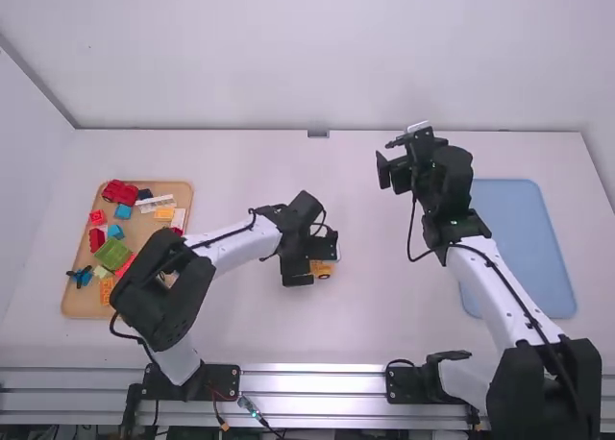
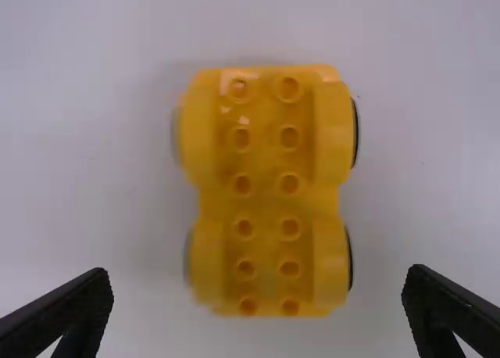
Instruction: Assemble lego blocks to make yellow taxi
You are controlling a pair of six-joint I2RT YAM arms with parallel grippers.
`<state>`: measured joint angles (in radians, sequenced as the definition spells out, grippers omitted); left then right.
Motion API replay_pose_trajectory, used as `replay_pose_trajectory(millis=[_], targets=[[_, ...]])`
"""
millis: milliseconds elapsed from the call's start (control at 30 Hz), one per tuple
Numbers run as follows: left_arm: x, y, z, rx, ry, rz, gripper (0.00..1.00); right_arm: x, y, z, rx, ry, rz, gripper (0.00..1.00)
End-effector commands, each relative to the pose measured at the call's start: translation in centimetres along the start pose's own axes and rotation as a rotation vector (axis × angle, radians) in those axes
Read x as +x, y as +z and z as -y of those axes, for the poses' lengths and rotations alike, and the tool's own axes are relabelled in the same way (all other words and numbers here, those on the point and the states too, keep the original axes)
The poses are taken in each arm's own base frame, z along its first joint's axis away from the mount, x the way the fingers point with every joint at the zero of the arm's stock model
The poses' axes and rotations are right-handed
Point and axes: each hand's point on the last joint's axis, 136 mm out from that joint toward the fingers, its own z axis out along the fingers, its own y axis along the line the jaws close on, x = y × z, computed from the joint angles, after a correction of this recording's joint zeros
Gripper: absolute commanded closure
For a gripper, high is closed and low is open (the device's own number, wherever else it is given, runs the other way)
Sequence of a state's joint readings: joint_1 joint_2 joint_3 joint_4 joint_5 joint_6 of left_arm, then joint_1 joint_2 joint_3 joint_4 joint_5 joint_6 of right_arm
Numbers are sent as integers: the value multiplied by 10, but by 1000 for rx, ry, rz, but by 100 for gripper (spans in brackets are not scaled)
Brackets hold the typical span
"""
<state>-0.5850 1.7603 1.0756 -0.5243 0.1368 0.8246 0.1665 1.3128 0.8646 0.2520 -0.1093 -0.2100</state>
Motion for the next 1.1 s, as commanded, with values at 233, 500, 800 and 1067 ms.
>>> replay_pose_trajectory(millis=[233, 500, 800, 1067], targets=[[29, -103, -83, -262, -470, 120, 1, -14, 1, 1, -1, 0, 26, 1], [125, -153, -134, -421, -1130, 219, 1, -14, 1, 1, 1, -1, 26, 1], [234, -178, -155, -588, -1618, 231, 1, -14, 1, 1, 0, 0, 27, 1], [272, -161, -166, -549, -1726, 113, 1, -21, 2, -11, -22, -12, 52, 1]])
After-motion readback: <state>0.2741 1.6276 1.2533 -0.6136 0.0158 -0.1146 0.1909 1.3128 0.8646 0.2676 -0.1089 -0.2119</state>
